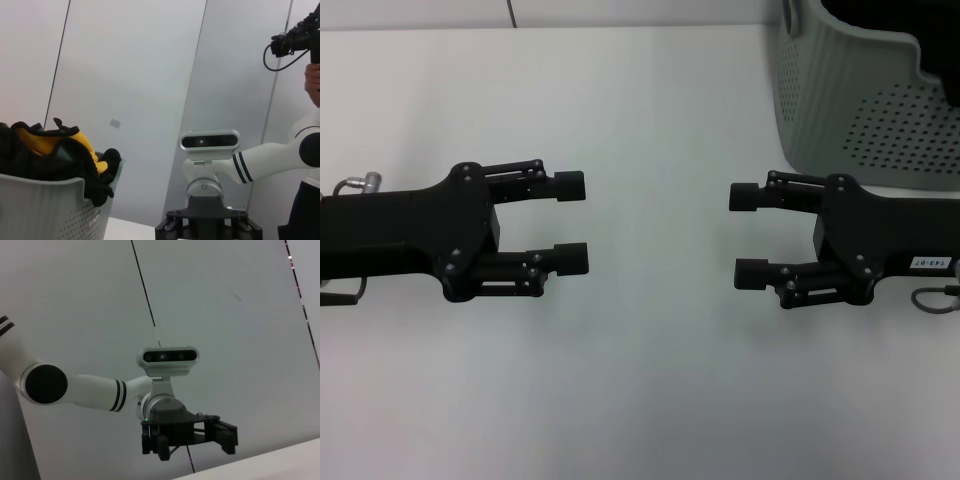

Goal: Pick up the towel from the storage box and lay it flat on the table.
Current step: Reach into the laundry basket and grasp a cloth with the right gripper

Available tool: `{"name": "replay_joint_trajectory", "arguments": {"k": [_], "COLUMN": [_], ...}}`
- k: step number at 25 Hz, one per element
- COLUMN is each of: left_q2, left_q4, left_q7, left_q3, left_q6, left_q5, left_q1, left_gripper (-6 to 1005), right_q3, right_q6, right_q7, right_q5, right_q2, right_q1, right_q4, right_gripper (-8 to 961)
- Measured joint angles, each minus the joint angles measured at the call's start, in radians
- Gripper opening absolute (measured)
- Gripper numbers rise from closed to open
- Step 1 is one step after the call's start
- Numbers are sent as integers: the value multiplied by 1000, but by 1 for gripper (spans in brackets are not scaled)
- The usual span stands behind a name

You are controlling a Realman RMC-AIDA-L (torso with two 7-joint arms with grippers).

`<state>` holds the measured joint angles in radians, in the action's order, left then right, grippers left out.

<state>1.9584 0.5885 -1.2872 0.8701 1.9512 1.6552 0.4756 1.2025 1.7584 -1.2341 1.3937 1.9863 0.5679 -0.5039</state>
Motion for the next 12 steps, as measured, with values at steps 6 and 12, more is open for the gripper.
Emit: {"name": "replay_joint_trajectory", "arguments": {"k": [6,12], "left_q2": [-2,-3], "left_q4": [-9,-9], "left_q7": [9,9], "left_q3": [2,0], "left_q6": [0,0], "left_q5": [1,2], "left_q1": [-1,-1], "left_gripper": [743,736], "right_q3": [2,2], "right_q6": [10,12], "right_q7": [4,11], "right_q5": [1,1], "right_q2": [5,11], "right_q1": [-6,-8], "right_q4": [0,8], "right_gripper": [843,844]}}
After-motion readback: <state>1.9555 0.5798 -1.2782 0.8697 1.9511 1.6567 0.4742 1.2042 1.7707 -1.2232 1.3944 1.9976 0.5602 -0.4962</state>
